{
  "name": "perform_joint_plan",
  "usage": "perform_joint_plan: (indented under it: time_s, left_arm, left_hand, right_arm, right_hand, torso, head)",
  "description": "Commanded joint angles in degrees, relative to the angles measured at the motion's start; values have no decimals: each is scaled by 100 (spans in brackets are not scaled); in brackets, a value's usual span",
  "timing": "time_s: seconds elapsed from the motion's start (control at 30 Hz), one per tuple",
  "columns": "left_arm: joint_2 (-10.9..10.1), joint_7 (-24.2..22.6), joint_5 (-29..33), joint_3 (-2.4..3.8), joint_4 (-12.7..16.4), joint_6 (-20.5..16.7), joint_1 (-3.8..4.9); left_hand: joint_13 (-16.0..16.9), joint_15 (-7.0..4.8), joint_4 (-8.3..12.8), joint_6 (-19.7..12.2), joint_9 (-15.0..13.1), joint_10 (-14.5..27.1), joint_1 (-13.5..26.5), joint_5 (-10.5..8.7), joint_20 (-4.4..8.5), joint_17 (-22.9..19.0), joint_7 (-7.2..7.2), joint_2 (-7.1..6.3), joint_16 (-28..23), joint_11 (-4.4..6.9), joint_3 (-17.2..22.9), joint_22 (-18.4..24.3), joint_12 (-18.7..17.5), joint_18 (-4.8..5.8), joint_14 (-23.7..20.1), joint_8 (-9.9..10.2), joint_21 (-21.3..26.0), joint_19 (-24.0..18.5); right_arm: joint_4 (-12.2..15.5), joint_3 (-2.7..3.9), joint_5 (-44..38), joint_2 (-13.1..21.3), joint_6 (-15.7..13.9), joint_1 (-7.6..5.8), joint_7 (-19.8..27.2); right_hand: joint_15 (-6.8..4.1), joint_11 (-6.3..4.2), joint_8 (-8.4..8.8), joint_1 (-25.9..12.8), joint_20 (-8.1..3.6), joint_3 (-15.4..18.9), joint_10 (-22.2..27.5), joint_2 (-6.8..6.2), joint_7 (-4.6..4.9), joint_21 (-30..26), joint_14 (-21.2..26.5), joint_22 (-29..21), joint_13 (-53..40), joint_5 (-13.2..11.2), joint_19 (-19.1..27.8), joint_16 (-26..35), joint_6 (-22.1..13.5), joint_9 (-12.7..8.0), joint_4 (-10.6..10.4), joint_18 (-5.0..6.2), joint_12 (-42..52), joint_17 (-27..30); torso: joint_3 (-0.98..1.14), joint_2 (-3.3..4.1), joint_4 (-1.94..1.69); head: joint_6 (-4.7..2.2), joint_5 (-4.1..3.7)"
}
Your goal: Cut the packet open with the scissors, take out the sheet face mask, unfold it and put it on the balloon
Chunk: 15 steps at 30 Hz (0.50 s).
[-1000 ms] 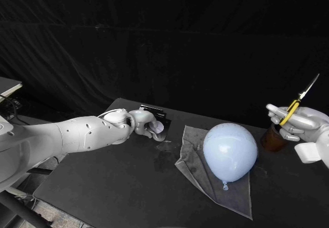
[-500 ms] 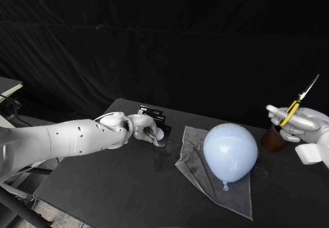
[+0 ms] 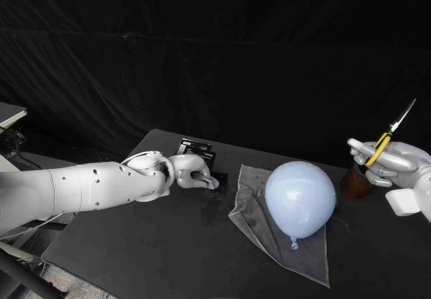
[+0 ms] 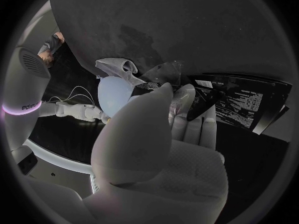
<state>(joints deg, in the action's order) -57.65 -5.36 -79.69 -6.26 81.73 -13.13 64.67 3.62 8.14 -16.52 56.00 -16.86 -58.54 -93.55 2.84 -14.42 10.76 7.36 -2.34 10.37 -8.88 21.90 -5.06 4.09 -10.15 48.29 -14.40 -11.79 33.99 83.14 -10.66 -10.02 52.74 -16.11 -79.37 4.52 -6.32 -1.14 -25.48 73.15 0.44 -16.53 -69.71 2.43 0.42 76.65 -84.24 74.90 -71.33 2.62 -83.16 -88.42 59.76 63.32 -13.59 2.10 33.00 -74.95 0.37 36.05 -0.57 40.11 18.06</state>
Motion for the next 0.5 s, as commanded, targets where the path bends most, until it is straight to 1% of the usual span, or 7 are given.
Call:
perform_joint_plan:
  time_s: [0.03,0.1,0.17,0.3,0.37,0.43,0.5]
  left_arm:
    - [-33,-438,543,18,113,-384,2]
    - [-55,-571,836,29,164,-568,4]
    - [-71,-676,1139,42,203,-693,10]
    - [-89,-833,2037,124,323,-739,44]
    - [-76,-897,2446,169,383,-713,90]
    - [-51,-960,2858,208,422,-674,148]
    - [7,-1056,3536,243,436,-587,252]
  left_hand:
    - [-9,5,1,41,-37,-91,-15,-4,-12,-16,13,28,-23,-8,290,-16,-43,-24,78,-45,-81,166]
    - [-11,25,-1,43,-68,-131,36,-2,-29,-31,23,-51,-48,-29,516,-22,-56,-20,120,-73,-128,274]
    - [-11,67,15,28,-107,-142,109,-4,-59,-52,40,-158,-91,-69,745,-7,-58,-11,144,-102,-134,287]
    - [-11,126,48,-11,-150,-140,166,-5,-128,-76,91,-253,-143,-146,956,-8,-60,-9,155,-127,-183,408]
    - [-11,138,60,-20,-159,-136,173,-5,-151,-82,121,-274,-155,-150,990,-6,-60,-11,153,-133,-188,421]
    - [-11,142,86,-32,-173,-129,174,-5,-166,-89,152,-303,-171,-147,1034,-2,-61,-18,149,-141,-190,431]
    - [-11,143,104,-39,-184,-125,177,-5,-178,-94,184,-322,-183,-138,1067,3,-60,-19,147,-150,-188,431]
  right_arm:
    - [-11,4,-62,3,101,5,103]
    - [-21,4,-62,2,103,9,114]
    - [-31,4,-63,3,104,12,123]
    - [-28,4,-82,44,108,15,129]
    - [-38,4,-94,61,109,17,136]
    - [-64,3,-100,62,114,18,144]
    - [-95,3,-105,57,131,20,159]
  right_hand:
    - [8,-218,28,72,-9,-162,-1941,43,10,0,-515,1084,-1699,25,-25,-13,45,5,134,81,5418,-1251]
    - [8,-218,28,72,-9,-162,-1941,43,10,0,-515,1084,-1699,25,-25,-13,45,5,134,81,5418,-1251]
    - [8,-218,29,71,-9,-163,-1941,43,10,1,-515,1084,-1699,25,-25,-13,46,5,134,81,5418,-1251]
    - [7,-218,36,64,-9,-182,-1939,54,9,-9,-514,1082,-1695,22,-21,-10,56,5,131,83,5411,-1246]
    - [7,-218,39,62,-9,-193,-1942,65,9,0,-516,1086,-1700,21,-26,-14,60,6,129,81,5419,-1254]
    - [7,-218,40,63,-9,-195,-1947,63,8,17,-521,1091,-1711,21,-35,-26,61,6,131,77,5436,-1274]
    - [7,-219,42,65,-9,-197,-1946,53,7,17,-520,1092,-1708,21,-35,-25,62,8,138,77,5431,-1273]
  torso:
    - [4,-4,-4]
    - [3,-6,-1]
    - [3,-10,3]
    - [0,-6,-4]
    - [-2,-3,-11]
    - [-4,-8,2]
    - [-4,-12,21]
  head:
    - [-26,-26]
    - [-33,-31]
    - [-69,-77]
    - [-149,-150]
    - [-212,-219]
    - [-267,-272]
    - [-363,-335]
